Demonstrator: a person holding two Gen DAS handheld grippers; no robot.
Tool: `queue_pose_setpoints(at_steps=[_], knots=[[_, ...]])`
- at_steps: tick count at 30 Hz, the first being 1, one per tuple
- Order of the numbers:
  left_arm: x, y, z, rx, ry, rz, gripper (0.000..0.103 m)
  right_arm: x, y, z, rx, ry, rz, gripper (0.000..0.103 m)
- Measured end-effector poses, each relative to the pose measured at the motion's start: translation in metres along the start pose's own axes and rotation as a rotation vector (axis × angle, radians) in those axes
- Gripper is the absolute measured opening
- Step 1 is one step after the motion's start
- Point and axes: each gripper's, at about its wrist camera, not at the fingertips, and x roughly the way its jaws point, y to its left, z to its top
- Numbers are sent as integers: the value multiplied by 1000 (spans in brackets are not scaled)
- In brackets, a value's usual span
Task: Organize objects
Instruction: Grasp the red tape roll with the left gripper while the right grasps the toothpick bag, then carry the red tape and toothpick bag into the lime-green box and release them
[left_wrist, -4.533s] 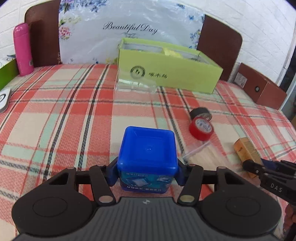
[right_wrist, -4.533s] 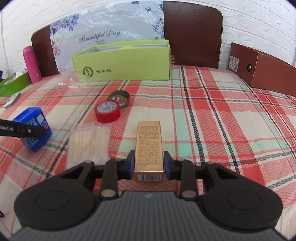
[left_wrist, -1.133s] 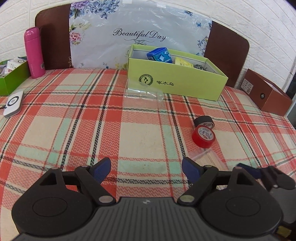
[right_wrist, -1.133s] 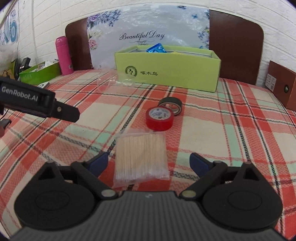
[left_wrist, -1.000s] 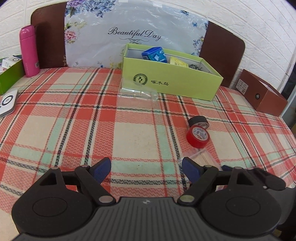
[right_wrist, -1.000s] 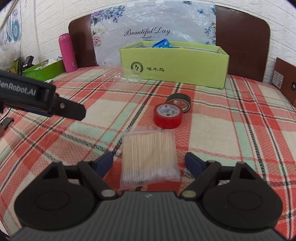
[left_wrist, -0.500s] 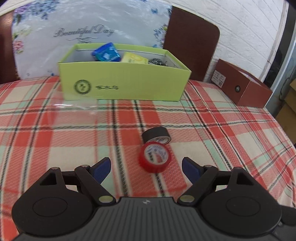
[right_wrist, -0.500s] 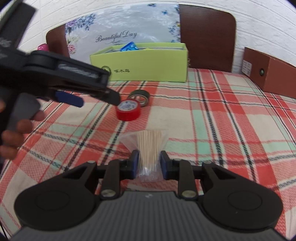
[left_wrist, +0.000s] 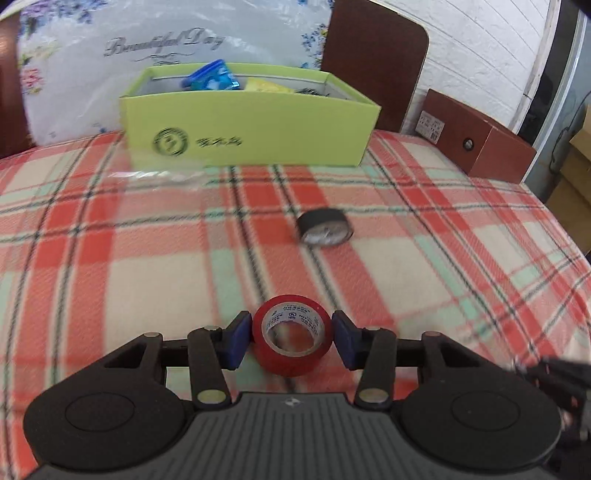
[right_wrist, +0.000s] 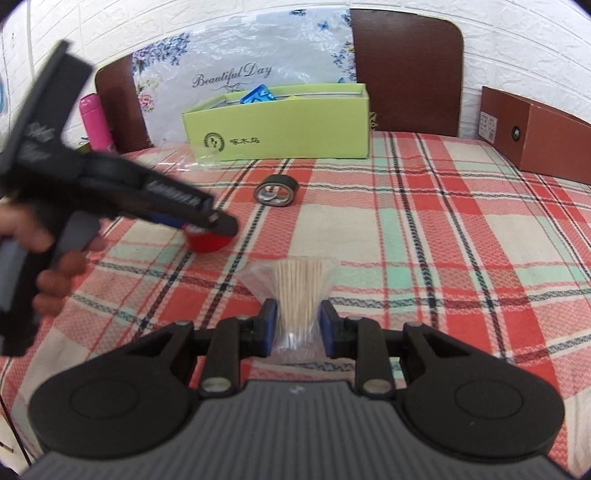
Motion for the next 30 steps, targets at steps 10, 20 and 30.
queue_pose_setpoints(at_steps=[10,20,30], knots=[[-38,21,-38,-117,-12,65,67,7,29,0,-53,20,64,38],[-27,12,-36,-80,-10,55,67,9,29,-3,-51,34,46,39],[-25,12,-35,-76,-14,50,60,14,30,-1,-50,37,45,35]])
